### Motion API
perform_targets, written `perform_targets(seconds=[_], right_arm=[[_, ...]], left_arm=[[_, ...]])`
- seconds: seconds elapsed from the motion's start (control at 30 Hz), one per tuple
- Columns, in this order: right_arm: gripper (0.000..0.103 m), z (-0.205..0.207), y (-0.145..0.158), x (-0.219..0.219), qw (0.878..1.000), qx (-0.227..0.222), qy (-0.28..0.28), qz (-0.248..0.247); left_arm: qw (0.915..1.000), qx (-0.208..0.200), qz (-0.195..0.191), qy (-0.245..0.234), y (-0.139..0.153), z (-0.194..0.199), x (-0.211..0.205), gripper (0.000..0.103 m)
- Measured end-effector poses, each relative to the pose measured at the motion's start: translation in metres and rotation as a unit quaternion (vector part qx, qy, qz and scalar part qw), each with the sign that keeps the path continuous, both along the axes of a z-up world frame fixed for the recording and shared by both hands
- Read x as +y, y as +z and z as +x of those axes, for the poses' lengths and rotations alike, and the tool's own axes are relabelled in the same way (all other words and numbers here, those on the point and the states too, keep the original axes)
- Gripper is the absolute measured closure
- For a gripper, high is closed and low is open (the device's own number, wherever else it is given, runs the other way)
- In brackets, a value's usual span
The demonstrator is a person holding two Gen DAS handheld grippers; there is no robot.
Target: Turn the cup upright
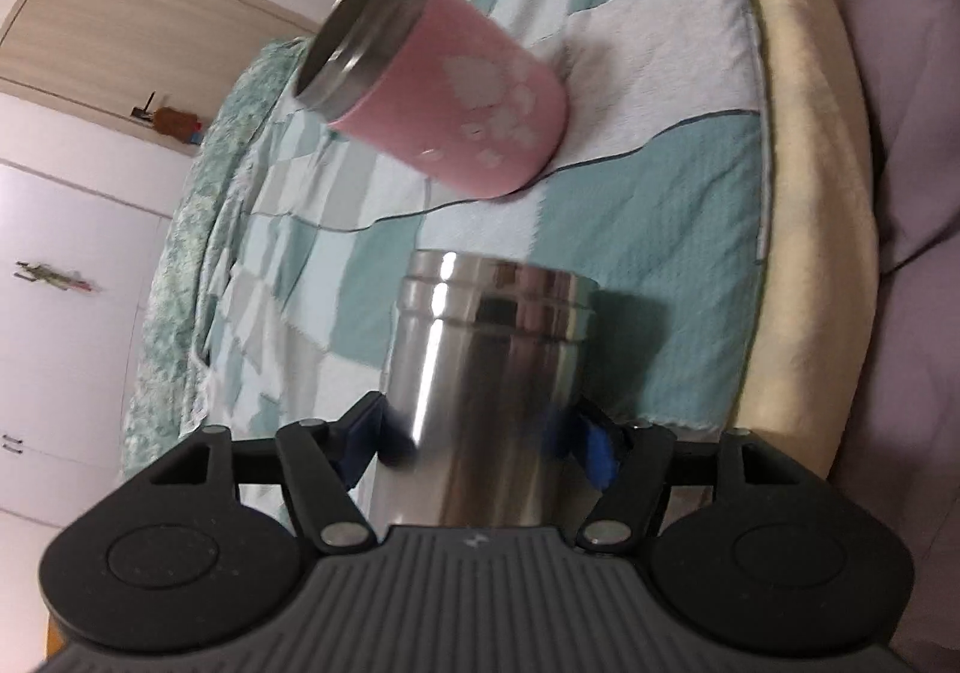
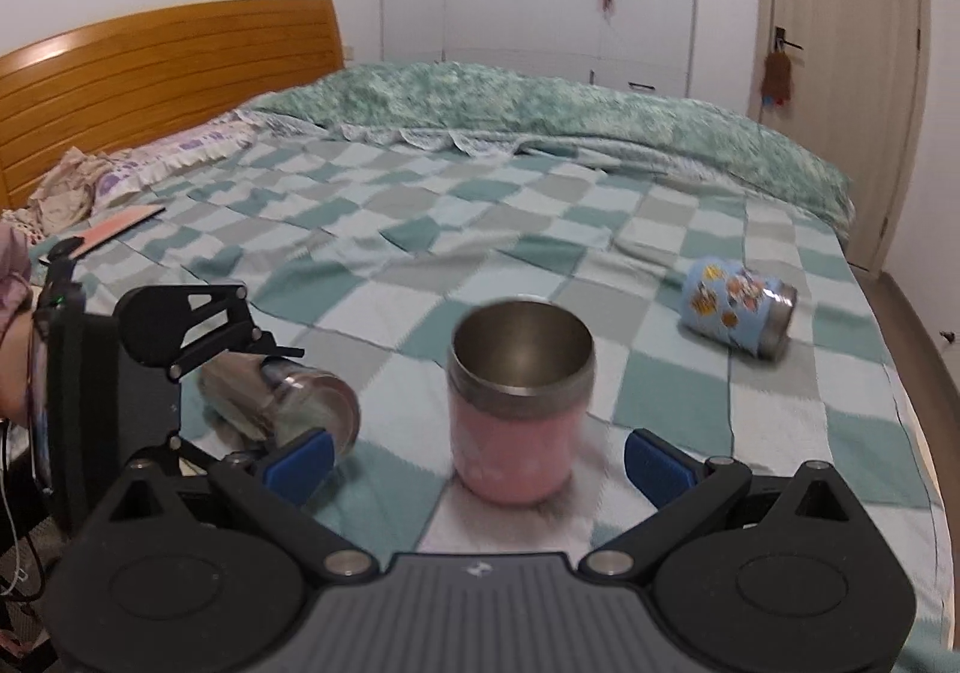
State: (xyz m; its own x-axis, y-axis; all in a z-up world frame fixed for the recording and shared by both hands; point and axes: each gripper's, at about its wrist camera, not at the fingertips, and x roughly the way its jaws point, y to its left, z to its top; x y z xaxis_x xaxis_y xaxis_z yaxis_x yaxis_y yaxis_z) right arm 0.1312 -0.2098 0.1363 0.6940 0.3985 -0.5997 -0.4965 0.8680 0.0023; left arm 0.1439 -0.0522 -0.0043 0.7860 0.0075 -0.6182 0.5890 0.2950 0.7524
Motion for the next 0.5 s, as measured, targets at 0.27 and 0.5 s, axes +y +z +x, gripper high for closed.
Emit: perform_targets(seconds=[0.27, 0.5], right_arm=[[0.000, -0.005, 0.001, 0.004, 1.000, -0.005, 0.003, -0.005], [0.000, -0.017, 0.007, 0.050, 0.998, -0.027, 0.051, -0.020]], left_arm=[[0.9848, -0.032, -0.166, 0.042, 0.040, -0.024, 0.041, 0.000], [0.9485, -0.064, -0.291, 0.108, 0.065, -0.068, 0.088, 0.000]])
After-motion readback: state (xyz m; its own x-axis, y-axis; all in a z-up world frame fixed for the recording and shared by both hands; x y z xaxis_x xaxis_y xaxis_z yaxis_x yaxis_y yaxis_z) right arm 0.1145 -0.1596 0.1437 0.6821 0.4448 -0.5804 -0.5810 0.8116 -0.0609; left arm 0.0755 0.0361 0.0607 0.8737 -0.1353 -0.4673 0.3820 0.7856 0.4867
